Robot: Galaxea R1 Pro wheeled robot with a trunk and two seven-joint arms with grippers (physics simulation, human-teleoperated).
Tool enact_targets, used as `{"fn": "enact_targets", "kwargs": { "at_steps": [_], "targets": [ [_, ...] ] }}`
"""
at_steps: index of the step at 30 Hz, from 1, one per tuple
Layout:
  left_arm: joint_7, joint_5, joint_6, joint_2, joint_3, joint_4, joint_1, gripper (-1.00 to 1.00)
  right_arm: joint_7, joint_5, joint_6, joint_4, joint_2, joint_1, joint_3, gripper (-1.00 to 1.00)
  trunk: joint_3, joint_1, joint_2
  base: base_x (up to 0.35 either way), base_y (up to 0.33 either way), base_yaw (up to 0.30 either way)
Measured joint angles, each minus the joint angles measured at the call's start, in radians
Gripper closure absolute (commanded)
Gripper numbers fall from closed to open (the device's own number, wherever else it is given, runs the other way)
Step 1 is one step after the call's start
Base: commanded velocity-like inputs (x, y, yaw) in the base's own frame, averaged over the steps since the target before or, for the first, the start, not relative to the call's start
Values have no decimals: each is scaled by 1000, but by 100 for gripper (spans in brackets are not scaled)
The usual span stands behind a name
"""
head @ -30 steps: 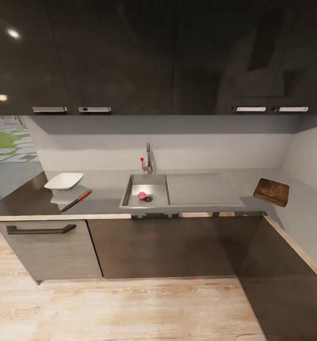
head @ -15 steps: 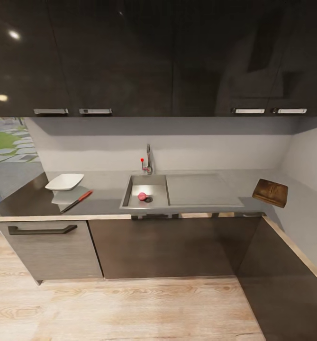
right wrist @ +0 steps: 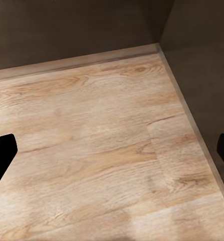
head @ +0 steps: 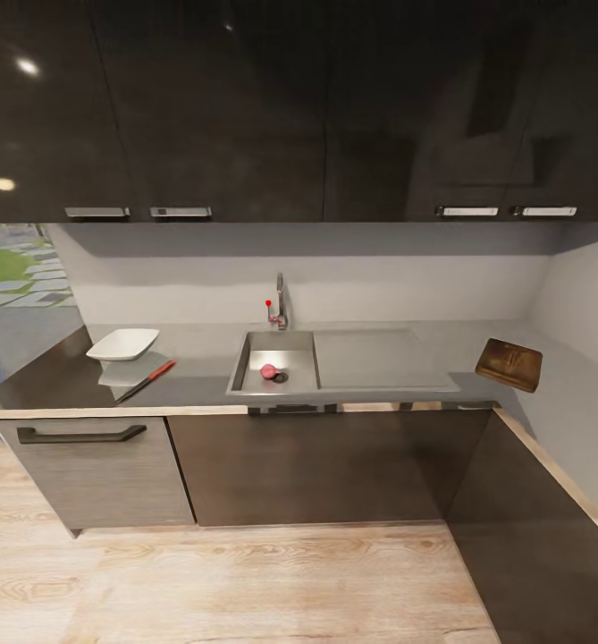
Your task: In the kitchen, take the Vidalia onion out of the sink, dice it on the chopping board with the paring knife, put the diced onion into the bowl on the countertop, then place both the paring knife and the chopping board into the sink.
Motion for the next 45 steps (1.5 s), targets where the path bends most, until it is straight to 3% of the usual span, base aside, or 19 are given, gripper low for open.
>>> {"fn": "enact_targets", "kwargs": {
  "at_steps": [15,33,45],
  "targets": [
    [0,1,0,0,0,0,0,-100,0,0,0,0,0,0,0,-100,0,0,0,0,0,-32],
    [-1,1,0,0,0,-3,0,-100,0,-1,0,0,0,0,0,-100,0,0,0,0,10,-228],
    [-1,1,0,0,1,1,0,-100,0,-1,0,0,0,0,0,-100,0,0,0,61,250,-242]
  ]
}}
